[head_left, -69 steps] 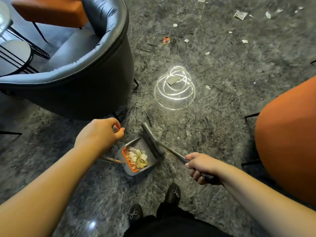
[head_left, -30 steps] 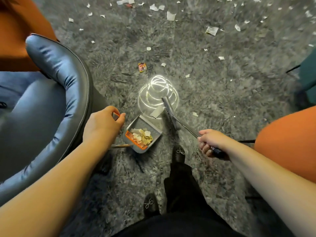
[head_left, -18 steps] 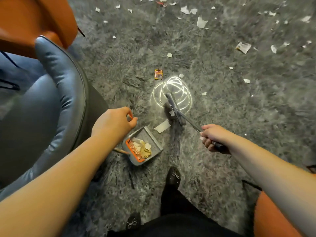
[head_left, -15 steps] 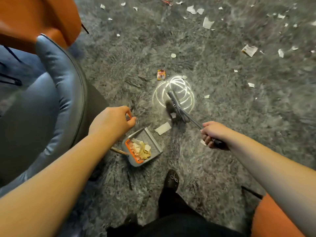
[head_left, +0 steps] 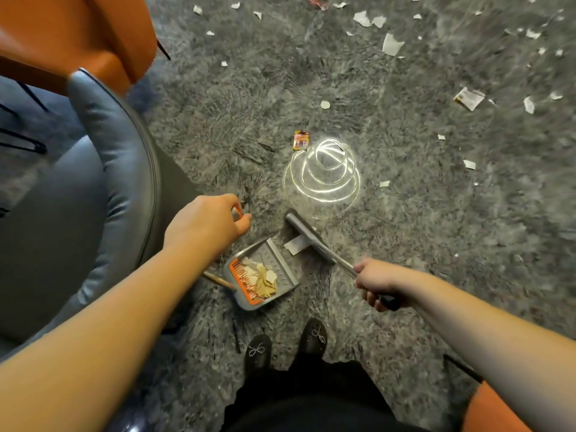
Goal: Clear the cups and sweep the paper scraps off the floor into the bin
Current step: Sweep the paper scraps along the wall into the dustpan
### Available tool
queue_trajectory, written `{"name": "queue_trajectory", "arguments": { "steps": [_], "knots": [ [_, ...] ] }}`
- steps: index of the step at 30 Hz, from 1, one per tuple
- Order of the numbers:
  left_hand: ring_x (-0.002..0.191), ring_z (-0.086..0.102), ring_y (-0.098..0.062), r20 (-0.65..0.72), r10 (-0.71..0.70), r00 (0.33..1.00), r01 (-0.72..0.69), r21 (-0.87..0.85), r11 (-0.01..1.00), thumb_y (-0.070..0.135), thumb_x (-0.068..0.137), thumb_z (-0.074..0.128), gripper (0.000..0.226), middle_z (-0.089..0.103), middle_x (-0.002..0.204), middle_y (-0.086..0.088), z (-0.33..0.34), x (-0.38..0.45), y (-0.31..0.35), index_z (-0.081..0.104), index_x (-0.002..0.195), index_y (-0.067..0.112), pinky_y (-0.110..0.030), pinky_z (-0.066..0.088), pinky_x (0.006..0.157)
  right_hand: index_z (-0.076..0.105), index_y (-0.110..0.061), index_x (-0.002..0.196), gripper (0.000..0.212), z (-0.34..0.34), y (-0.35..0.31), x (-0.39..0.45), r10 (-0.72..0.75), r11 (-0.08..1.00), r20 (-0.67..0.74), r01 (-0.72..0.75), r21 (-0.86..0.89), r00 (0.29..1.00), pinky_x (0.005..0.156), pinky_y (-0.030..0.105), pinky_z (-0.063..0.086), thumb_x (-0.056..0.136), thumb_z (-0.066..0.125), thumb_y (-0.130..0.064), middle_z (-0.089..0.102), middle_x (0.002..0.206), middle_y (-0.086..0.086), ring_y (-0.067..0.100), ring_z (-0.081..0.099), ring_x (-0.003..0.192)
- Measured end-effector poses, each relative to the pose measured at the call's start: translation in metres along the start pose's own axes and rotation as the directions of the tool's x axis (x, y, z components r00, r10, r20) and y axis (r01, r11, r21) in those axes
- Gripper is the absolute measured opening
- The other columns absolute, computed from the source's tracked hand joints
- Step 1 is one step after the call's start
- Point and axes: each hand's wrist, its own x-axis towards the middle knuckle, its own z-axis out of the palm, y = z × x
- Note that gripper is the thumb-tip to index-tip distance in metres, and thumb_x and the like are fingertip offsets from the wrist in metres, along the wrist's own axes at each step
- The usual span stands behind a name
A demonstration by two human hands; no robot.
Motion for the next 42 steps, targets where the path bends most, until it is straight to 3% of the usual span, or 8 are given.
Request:
{"name": "queue_trajectory", "arguments": {
  "steps": [7,10,14,18,21,31,37,42],
  "knots": [
    [0.083,0.059,-0.027,-0.010,0.001,1.000,-0.002,-0.050,0.999,0.049,0.091,0.057,0.027,0.067,0.090,-0.007,-0.002,0.000,-0.011,0.066,0.097,0.025,-0.032,0.044,0.065,0.040,-0.012,0.130,0.036,0.057,0.012,-0.034,-0.015,0.990,0.120,-0.002,0.144,0.993,0.045,0.019,0.026,0.096,0.032,-0.008,0.038,0.058,0.003,0.009,0.031,0.044],
    [0.084,0.060,-0.028,-0.033,0.023,0.999,-0.024,-0.048,0.999,0.049,0.091,0.056,0.029,0.067,0.088,-0.007,-0.002,-0.008,-0.019,0.067,0.099,0.022,-0.033,0.043,0.064,0.049,-0.017,0.119,0.030,0.083,0.014,-0.052,0.000,0.976,0.154,-0.033,0.217,0.988,0.038,0.014,0.028,0.097,0.031,-0.007,0.035,0.058,-0.001,0.004,0.032,0.038],
    [0.097,0.061,-0.029,-0.017,0.125,0.992,-0.125,0.014,0.992,0.040,0.098,0.054,0.025,0.067,0.101,-0.007,-0.001,-0.024,-0.025,0.067,0.110,0.023,-0.037,0.048,0.070,0.038,-0.011,0.132,0.034,0.107,0.022,-0.067,-0.018,0.956,0.151,-0.028,0.293,0.988,0.037,0.011,0.027,0.098,0.034,-0.008,0.034,0.056,-0.002,0.003,0.032,0.035],
    [0.083,0.054,-0.023,-0.027,0.059,0.998,-0.062,-0.119,0.991,0.046,0.093,0.057,0.028,0.061,0.085,-0.004,0.003,-0.030,-0.033,0.067,0.102,0.021,-0.031,0.039,0.066,0.046,-0.024,0.120,0.029,0.118,0.032,-0.089,-0.040,0.921,0.111,-0.007,0.389,0.993,0.034,0.010,0.027,0.099,0.035,-0.008,0.036,0.055,-0.001,0.002,0.032,0.032],
    [0.091,0.060,-0.030,-0.021,0.090,0.996,-0.092,-0.105,0.990,0.045,0.093,0.057,0.029,0.066,0.091,-0.010,0.002,-0.032,-0.038,0.066,0.101,0.019,-0.031,0.039,0.068,0.045,-0.021,0.123,0.030,0.129,0.042,-0.099,-0.050,0.907,0.070,0.016,0.421,0.996,0.033,0.010,0.027,0.098,0.036,-0.006,0.036,0.058,0.001,0.004,0.032,0.032],
    [0.098,0.060,-0.033,-0.040,0.133,0.990,-0.135,-0.049,0.990,0.043,0.093,0.056,0.027,0.068,0.096,-0.011,-0.002,-0.032,-0.052,0.065,0.100,0.019,-0.032,0.041,0.071,0.042,0.000,0.128,0.035,0.120,0.031,-0.051,-0.118,0.973,-0.152,0.145,0.182,0.981,0.041,0.021,0.033,0.094,0.035,0.002,0.044,0.063,0.013,0.018,0.041,0.046],
    [0.097,0.060,-0.033,-0.071,0.156,0.985,-0.158,-0.023,0.987,0.041,0.094,0.056,0.029,0.069,0.095,-0.013,0.004,-0.030,-0.046,0.065,0.100,0.014,-0.032,0.038,0.069,0.047,-0.009,0.106,0.028,0.118,0.009,-0.019,-0.083,0.995,-0.083,0.087,0.048,0.993,0.043,0.019,0.029,0.090,0.026,0.002,0.044,0.060,0.014,0.014,0.034,0.042],
    [0.096,0.061,-0.033,-0.083,0.153,0.985,-0.156,-0.034,0.987,0.042,0.093,0.057,0.029,0.069,0.093,-0.012,0.005,-0.029,-0.041,0.066,0.098,0.015,-0.033,0.042,0.070,0.035,-0.010,0.134,0.040,0.129,0.008,-0.028,-0.071,0.983,0.062,0.059,0.175,0.996,0.041,0.016,0.031,0.095,0.034,-0.001,0.039,0.065,0.008,0.010,0.036,0.044]
  ]
}}
